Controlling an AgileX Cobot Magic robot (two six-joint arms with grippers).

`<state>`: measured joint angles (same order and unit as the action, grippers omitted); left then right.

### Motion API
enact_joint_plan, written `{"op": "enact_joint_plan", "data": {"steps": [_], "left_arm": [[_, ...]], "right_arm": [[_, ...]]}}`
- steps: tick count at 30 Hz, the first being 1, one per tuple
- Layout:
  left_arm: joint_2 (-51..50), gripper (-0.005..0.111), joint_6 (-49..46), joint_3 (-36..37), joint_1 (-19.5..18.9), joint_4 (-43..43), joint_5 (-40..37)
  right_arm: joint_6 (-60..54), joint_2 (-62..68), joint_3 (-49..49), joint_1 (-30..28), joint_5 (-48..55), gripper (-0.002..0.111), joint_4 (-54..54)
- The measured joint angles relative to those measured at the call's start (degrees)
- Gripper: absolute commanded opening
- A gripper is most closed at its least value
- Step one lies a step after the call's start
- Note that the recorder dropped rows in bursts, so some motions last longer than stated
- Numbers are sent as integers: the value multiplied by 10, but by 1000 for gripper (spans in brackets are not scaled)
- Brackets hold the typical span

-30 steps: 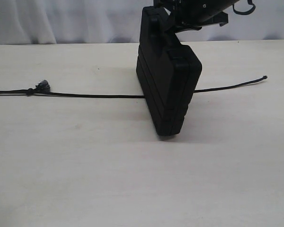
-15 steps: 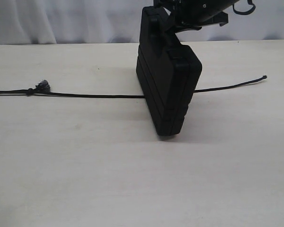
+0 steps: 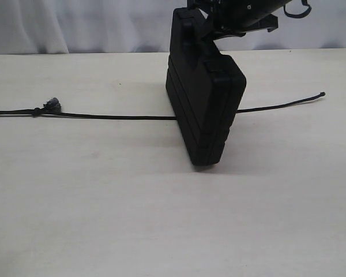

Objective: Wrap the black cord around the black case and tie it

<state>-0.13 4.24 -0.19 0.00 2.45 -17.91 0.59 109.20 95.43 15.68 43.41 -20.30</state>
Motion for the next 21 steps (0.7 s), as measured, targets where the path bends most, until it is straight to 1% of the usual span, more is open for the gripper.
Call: {"op": "enact_joint_plan", "data": {"steps": [3,5,8,12,14,16,18,21], "left_arm": [[0,0,0,0,0,0,7],[0,0,0,0,0,-11,35],[0,0,2,0,0,-57,113],[0,0,26,0,0,-151,262],[0,0,41,0,0,-179,329],[0,0,57,0,0,-187,368],[0,0,73,-9,0,-191,372],[-26,0,80,-59,0,-176,329]], "right_arm": [[0,0,0,0,0,4,0],[0,0,0,0,0,4,0],[0,0,0,0,0,4,0],[0,0,0,0,0,4,0],[0,0,0,0,0,4,0],[0,0,0,0,0,4,0],[0,0,0,-1,0,4,0],[0,0,0,-1,0,4,0]]}}
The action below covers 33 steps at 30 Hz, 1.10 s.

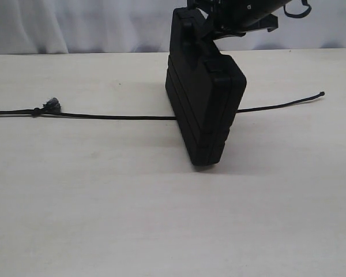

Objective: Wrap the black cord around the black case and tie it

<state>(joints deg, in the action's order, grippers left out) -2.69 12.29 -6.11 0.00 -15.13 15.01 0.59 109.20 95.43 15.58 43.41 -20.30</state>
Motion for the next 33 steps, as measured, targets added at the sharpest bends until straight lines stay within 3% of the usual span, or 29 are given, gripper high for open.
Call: {"op": "enact_joint_plan", "data": {"steps": [4,10,15,18,23,28,33], "left_arm": [[-114,0,5,-105,0,39,-88],[-366,0,-33,-259,3,48,-219],[-580,1,-140,-390,51,48,-340],[-697,15,-194,-457,62,48,-403],[-834,50,-249,-521,62,85,-431],[-959,53,-199,-620,52,200,-526],[-1103,53,-221,-772,19,228,-701]], "right_arm": [[0,0,0,0,0,4,0],[0,0,0,0,0,4,0],[0,0,0,0,0,4,0],[0,0,0,0,0,4,0],[0,0,0,0,0,4,0],[0,0,0,0,0,4,2],[0,0,0,0,0,4,2]]}}
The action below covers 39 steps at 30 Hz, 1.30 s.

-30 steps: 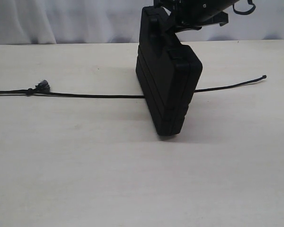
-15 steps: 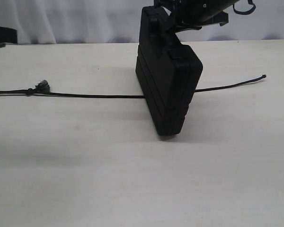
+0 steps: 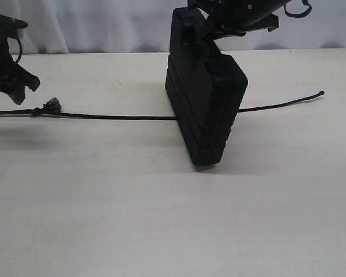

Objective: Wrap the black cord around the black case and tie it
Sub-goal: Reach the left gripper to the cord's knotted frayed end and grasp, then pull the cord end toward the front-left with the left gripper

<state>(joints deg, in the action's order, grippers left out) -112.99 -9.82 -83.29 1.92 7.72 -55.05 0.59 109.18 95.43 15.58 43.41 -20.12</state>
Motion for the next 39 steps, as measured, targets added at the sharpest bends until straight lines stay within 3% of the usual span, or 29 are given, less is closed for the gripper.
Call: {"op": "enact_joint_plan", "data": {"steps": [5,11,20,22,25,28,30,33,34,37,39], "left_arm": [[-85,53,-118,-47,-6,56,-43],[-130,53,-206,-48,-6,105,50],[-151,51,-278,-51,-6,60,146],[-159,36,-292,-53,-6,46,149],[-167,3,-297,-57,-6,39,135],[-169,0,-295,-61,-5,5,115],[-169,0,-287,-64,-7,-69,82],[-169,6,-272,-64,-7,-246,-2],[-172,13,-271,-63,-7,-316,-49],[-188,48,-269,-55,-5,-453,-115],[-188,56,-267,-55,-5,-524,-137]], "right_arm": [[0,-1,0,0,0,4,0],[0,-1,0,0,0,4,0],[0,-1,0,0,0,4,0],[0,-1,0,0,0,4,0],[0,-1,0,0,0,4,0],[0,-1,0,0,0,4,1],[0,-1,0,0,0,4,1],[0,-1,0,0,0,4,2],[0,-1,0,0,-1,4,2],[0,-1,0,0,-1,4,2],[0,-1,0,0,-1,4,2]]}}
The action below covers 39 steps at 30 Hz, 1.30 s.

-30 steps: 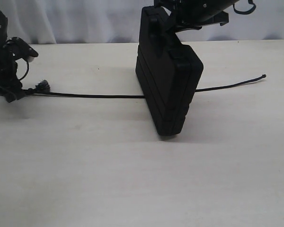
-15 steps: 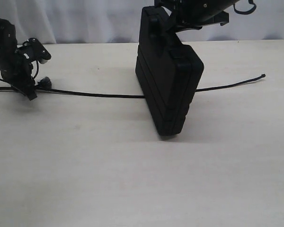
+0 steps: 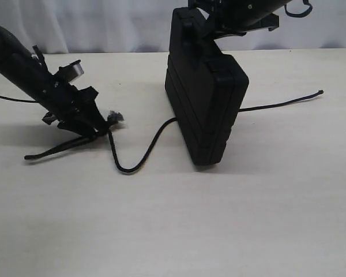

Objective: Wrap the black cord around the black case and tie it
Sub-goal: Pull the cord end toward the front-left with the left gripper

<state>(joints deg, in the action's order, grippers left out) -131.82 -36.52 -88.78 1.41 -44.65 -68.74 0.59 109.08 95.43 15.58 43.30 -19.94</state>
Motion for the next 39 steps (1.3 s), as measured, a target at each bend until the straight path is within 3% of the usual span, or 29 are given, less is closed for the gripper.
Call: {"op": "enact_joint_plan", "data": {"steps": [3,5,9,13,18,27,29,34,39], "left_arm": [[0,55,-6,0,0,-55,-7],[2,55,-29,-12,0,-40,-10],[28,55,-98,-43,8,69,-10],[34,55,-203,-47,44,184,-10],[32,55,-242,-46,99,357,-2],[8,55,-250,-47,125,394,83],[5,47,-240,-50,125,402,85],[0,1,-142,-56,126,440,91],[0,0,-14,-56,126,475,88]], "right_arm": [[0,0,0,0,0,4,0],[0,0,0,0,0,4,0],[0,0,0,0,0,4,0],[0,0,0,0,0,4,0],[0,0,0,0,0,4,0],[0,0,0,0,0,4,1],[0,0,0,0,0,4,1],[0,0,0,0,0,4,1],[0,0,0,0,0,4,1]]}}
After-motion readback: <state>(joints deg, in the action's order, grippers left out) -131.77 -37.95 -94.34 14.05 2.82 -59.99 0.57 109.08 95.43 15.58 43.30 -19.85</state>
